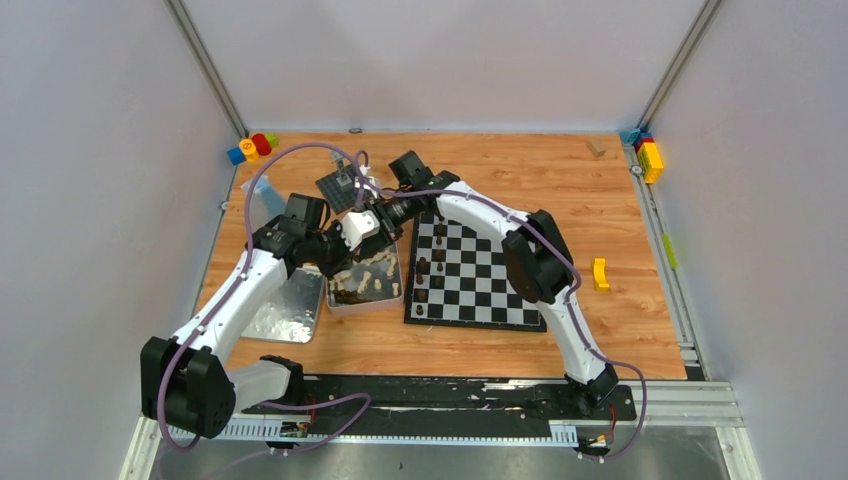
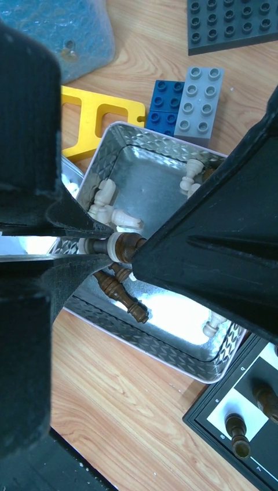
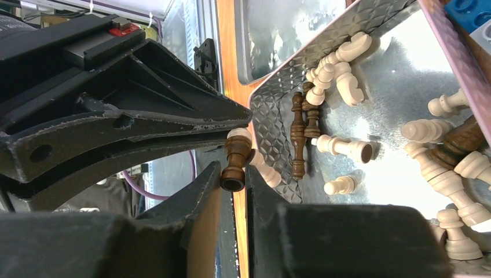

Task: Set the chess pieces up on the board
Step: Pick up the chess piece from the storage box.

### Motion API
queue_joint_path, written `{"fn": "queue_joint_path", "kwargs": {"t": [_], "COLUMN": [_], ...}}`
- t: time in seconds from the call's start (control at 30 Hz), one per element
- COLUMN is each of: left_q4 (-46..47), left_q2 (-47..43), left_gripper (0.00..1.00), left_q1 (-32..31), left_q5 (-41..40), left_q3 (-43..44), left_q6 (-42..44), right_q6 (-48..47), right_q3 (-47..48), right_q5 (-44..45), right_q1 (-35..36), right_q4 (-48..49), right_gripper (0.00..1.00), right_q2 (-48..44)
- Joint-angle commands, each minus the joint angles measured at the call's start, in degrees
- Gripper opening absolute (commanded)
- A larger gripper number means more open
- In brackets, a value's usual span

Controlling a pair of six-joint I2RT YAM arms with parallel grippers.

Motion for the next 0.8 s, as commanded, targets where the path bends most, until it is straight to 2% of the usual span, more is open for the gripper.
{"fn": "queue_joint_path", "kwargs": {"t": [0.0,0.23,0.47,0.53,0.63,0.77], "left_q4": [1.5,2.9,5.7,6.3,7.2,7.5], "left_q2": [-0.9,0.1,2.4,2.6,2.2,0.8], "left_gripper": [0.0,0.0,0.01,0.06,0.19,0.32], "left_q1": [0.2,0.2,1.5,1.6,1.7,1.9], "left_q5": [1.0,-3.3,-5.4,-5.3,-5.3,-4.5], "left_q3": [-0.7,-2.7,-5.1,-5.3,-5.4,-5.3], "left_q6": [-0.7,1.0,1.7,1.3,0.6,-0.5], "right_q6": [-0.1,-0.4,0.2,1.1,0.1,0.1], "right_q3": [2.8,3.5,3.0,2.7,2.1,2.6], "right_q5": [-1.5,-0.8,0.6,4.5,12.4,7.5], "right_q1": [0.3,-0.8,-2.2,-2.2,-1.9,-1.9], "right_q4": [1.9,1.7,1.9,1.8,0.3,-0.6], "right_gripper": [0.16,0.01,0.0,0.0,0.0,0.0], "right_q2": [-0.2,-0.7,-1.6,-1.6,-1.8,-0.5]}}
